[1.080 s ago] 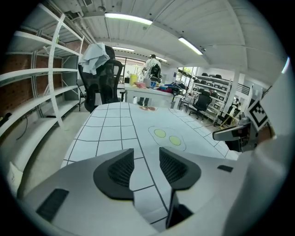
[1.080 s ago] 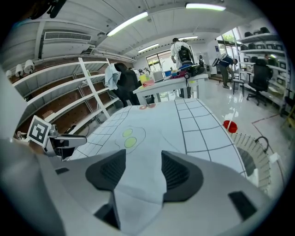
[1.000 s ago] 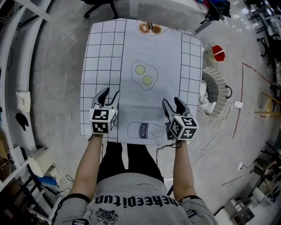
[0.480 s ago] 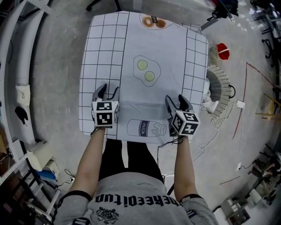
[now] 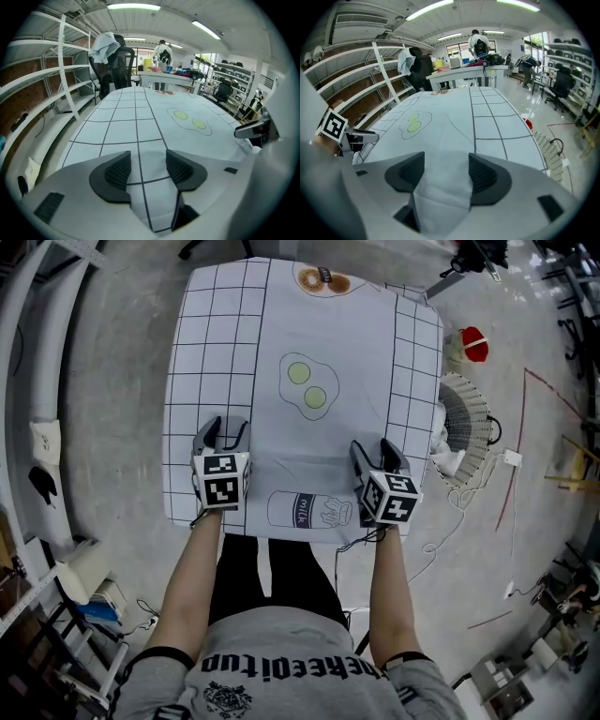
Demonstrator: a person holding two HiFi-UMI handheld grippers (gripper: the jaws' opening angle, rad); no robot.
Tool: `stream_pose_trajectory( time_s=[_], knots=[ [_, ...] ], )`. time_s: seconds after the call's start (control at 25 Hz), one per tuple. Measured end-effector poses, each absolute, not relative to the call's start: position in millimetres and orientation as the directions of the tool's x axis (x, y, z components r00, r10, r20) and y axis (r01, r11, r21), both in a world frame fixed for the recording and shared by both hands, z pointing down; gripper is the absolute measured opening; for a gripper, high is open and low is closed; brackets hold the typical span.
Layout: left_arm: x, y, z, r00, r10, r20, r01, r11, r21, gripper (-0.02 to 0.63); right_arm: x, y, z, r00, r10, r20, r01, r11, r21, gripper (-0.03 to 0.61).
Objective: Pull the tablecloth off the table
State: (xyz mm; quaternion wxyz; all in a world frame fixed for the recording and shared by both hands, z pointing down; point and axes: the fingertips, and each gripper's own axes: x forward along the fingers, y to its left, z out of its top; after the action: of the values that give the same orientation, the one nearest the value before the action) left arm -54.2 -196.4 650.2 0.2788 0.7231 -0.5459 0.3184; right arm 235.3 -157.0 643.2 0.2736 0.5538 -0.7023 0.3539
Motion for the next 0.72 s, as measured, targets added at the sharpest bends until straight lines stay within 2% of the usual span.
stream_pose_trajectory(
  time_s=[0.36, 0.72],
  knots=[
    [-54.0, -195.9, 649.8, 0.187, -0.631, 0.753, -0.973, -0.226, 0.052, 0.236, 234.7, -157.7, 648.6, -0.137, -0.573, 0.808, -0.987, 0.146, -0.064, 0.282],
    [-54.6, -195.2, 648.9, 0.179, -0.661, 0.729, -0.976, -0.211, 0.048, 0.236, 234.1, -158.1, 647.9, -0.100, -0.576, 0.811, -0.992, 0.124, -0.035, 0.283]
  ],
)
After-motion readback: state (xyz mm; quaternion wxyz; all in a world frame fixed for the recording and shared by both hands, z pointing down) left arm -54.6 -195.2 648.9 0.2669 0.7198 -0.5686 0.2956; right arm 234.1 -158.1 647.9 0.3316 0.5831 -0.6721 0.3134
